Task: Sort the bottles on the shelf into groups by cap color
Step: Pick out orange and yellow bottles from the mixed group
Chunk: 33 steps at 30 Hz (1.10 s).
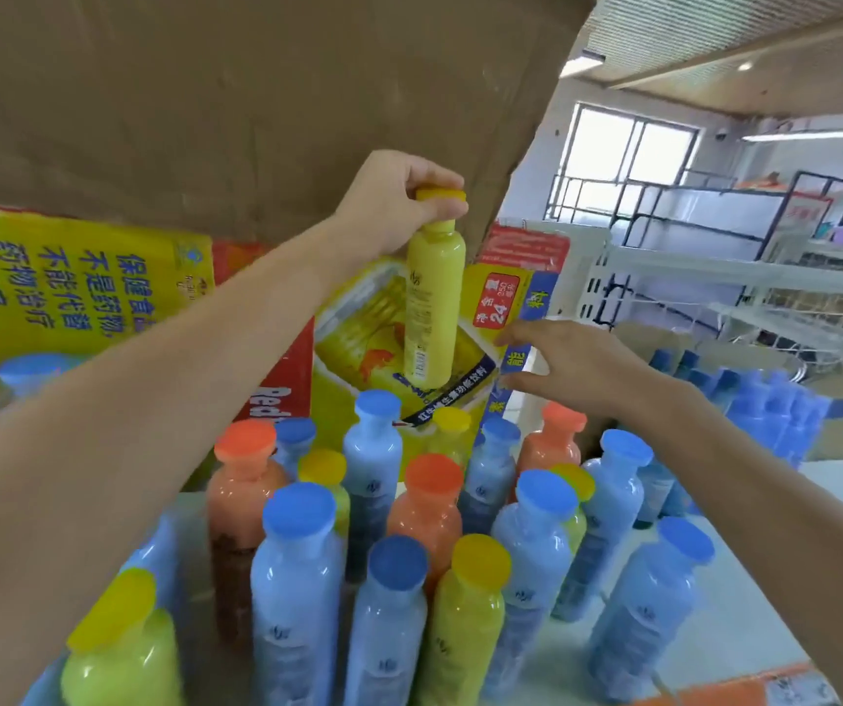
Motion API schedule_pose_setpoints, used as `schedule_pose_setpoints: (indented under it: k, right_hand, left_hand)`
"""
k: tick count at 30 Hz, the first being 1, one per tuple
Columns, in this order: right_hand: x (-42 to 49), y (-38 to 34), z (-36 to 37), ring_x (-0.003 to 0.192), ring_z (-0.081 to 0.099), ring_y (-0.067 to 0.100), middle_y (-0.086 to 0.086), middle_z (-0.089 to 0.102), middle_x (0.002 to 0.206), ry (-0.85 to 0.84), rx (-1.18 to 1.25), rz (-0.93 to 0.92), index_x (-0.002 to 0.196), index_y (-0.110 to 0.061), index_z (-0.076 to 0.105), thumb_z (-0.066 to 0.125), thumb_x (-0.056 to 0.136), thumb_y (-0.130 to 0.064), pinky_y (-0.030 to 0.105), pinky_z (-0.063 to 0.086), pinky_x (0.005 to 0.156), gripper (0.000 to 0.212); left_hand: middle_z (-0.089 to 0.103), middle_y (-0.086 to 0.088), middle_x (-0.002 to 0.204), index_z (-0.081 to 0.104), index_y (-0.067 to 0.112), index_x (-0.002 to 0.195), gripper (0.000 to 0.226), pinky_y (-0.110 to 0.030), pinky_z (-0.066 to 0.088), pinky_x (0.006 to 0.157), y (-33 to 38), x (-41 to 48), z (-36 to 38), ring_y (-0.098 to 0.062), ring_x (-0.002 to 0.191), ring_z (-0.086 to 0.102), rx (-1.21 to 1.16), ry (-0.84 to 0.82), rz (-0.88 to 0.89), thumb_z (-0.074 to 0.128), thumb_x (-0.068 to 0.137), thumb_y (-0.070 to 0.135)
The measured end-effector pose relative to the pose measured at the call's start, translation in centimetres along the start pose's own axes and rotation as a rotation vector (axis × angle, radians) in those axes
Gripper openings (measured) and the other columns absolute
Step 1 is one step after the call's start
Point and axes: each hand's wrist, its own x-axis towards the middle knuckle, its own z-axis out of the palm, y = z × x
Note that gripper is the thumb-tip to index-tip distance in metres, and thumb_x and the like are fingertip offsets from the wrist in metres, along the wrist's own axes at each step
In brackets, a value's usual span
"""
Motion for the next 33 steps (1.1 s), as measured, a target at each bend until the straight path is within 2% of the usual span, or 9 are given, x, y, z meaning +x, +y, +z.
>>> schedule_pose_setpoints:
  k: [4,7,9,13,14,18,23,29,33]
  right_hand:
    - [0.5,1.6,1.0,0.120,0.048,0.019,-0.003,0.050,0.134,-0.009,0.027,-0.030,0.128,-0.025,0.046,0.053,0.090,-0.041,0.032,0.040,0.089,0.042]
    - [0.9,2.1,2.1,0.116,0.050,0.020,-0.001,0.054,0.130,-0.028,0.030,-0.075,0.127,-0.024,0.048,0.052,0.090,-0.038,0.030,0.042,0.084,0.039]
    - [1.0,2.2,2.7,0.117,0.050,0.020,-0.001,0.052,0.132,-0.053,-0.005,-0.102,0.130,-0.025,0.044,0.050,0.091,-0.037,0.026,0.035,0.076,0.042]
    - [1.0,2.3,3.6,0.122,0.047,0.020,-0.001,0.046,0.139,-0.074,-0.011,-0.133,0.136,-0.026,0.039,0.050,0.092,-0.038,0.028,0.037,0.085,0.047]
    - [1.0,2.3,3.8,0.122,0.047,0.021,0.000,0.046,0.139,-0.084,-0.007,-0.133,0.135,-0.026,0.039,0.050,0.092,-0.038,0.028,0.037,0.084,0.046]
    - [0.8,2.4,4.8,0.120,0.048,0.022,0.000,0.047,0.137,-0.124,0.030,-0.138,0.134,-0.025,0.040,0.052,0.091,-0.038,0.031,0.039,0.087,0.046]
    - [0.8,2.5,5.4,0.118,0.050,0.020,-0.001,0.050,0.134,-0.119,0.085,-0.143,0.132,-0.024,0.042,0.053,0.090,-0.039,0.029,0.039,0.085,0.045]
    - [0.6,2.9,6.0,0.116,0.051,0.019,-0.002,0.054,0.131,-0.107,0.146,-0.118,0.129,-0.026,0.047,0.055,0.089,-0.040,0.032,0.042,0.091,0.043]
    - [0.4,3.3,6.1,0.114,0.052,0.018,-0.004,0.055,0.129,-0.101,0.178,-0.083,0.128,-0.028,0.048,0.056,0.088,-0.040,0.027,0.041,0.084,0.042]
  left_hand:
    - [0.065,-0.004,0.097,0.064,0.006,0.110,0.034,-0.008,0.046,0.069,-2.3,-0.3,2.8,0.001,0.073,0.055,0.111,-0.069,-0.043,0.071,0.077,0.008]
    - [0.065,-0.002,0.106,0.065,0.010,0.111,0.036,-0.020,0.044,0.084,-3.6,-1.1,4.4,-0.008,0.091,0.057,0.251,-0.147,-0.074,0.073,0.075,0.013]
    - [0.063,0.002,0.111,0.064,0.011,0.113,0.037,-0.023,0.042,0.091,-4.5,-1.7,5.3,-0.008,0.102,0.055,0.308,-0.235,-0.089,0.072,0.077,0.014]
    - [0.063,0.001,0.105,0.063,0.013,0.113,0.036,-0.005,0.035,0.064,-6.2,-2.7,6.4,-0.002,0.085,0.050,0.450,-0.371,-0.093,0.071,0.079,0.018]
    - [0.064,0.000,0.107,0.063,0.012,0.113,0.036,-0.005,0.034,0.064,-6.5,-2.9,6.5,-0.004,0.086,0.051,0.472,-0.396,-0.095,0.071,0.078,0.018]
    - [0.063,-0.010,0.114,0.062,0.011,0.114,0.037,-0.012,0.030,0.068,-7.7,-3.7,7.1,-0.022,0.106,0.054,0.556,-0.519,-0.143,0.071,0.079,0.017]
    - [0.056,-0.005,0.129,0.061,0.013,0.116,0.039,-0.024,0.037,0.094,-9.8,-4.4,7.7,-0.018,0.122,0.048,0.630,-0.682,-0.190,0.071,0.078,0.015]
    - [0.052,-0.002,0.133,0.059,0.015,0.119,0.039,-0.025,0.036,0.095,-10.4,-4.2,7.9,-0.018,0.123,0.045,0.657,-0.769,-0.180,0.067,0.081,0.009]
    - [0.051,-0.004,0.134,0.059,0.013,0.119,0.037,-0.025,0.037,0.093,-11.0,-4.0,7.8,-0.019,0.123,0.046,0.680,-0.771,-0.198,0.065,0.083,0.008]
